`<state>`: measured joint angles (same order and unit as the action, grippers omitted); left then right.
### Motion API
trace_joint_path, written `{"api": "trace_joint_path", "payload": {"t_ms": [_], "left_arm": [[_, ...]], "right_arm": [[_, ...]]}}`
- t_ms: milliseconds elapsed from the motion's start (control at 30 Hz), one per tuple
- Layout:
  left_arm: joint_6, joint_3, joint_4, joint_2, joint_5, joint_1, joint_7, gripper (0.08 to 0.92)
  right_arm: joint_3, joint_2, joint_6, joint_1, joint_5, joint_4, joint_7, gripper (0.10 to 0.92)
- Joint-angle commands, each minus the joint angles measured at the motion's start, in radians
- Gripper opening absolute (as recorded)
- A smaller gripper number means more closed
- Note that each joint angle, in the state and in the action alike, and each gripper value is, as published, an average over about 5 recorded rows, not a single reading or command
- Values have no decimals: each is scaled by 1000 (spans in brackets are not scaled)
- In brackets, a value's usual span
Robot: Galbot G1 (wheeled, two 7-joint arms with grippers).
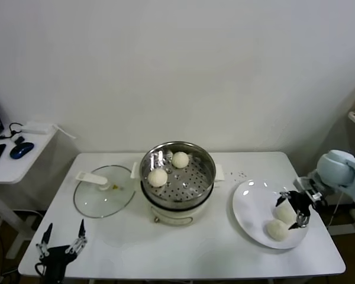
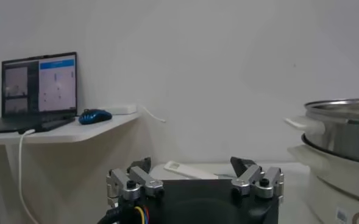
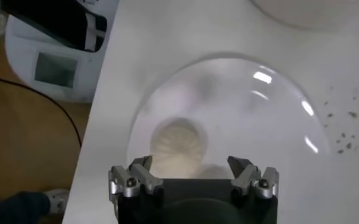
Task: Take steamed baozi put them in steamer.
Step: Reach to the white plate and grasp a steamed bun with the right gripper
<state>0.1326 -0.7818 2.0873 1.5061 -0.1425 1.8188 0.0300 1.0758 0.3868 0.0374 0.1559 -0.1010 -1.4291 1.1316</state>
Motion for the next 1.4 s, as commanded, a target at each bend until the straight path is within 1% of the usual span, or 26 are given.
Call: {"api": "trace_joint_path", "payload": {"t_ms": [33, 167, 667, 1400], "left_arm": [[2, 0, -1, 2, 1, 5, 1, 823], [3, -1, -2, 3, 1, 7, 1, 823], [3, -3, -12, 4, 1, 1, 1, 823], [6, 0, -20, 5, 0, -3, 3, 823]], "right_arm": [[-165, -11, 4, -209, 76, 45, -8, 823], [-164, 24, 10, -208, 81, 70, -13, 823], [-138, 92, 36, -213, 77, 88, -29, 823], [-134, 109, 59, -213, 71, 91, -30, 817]]}}
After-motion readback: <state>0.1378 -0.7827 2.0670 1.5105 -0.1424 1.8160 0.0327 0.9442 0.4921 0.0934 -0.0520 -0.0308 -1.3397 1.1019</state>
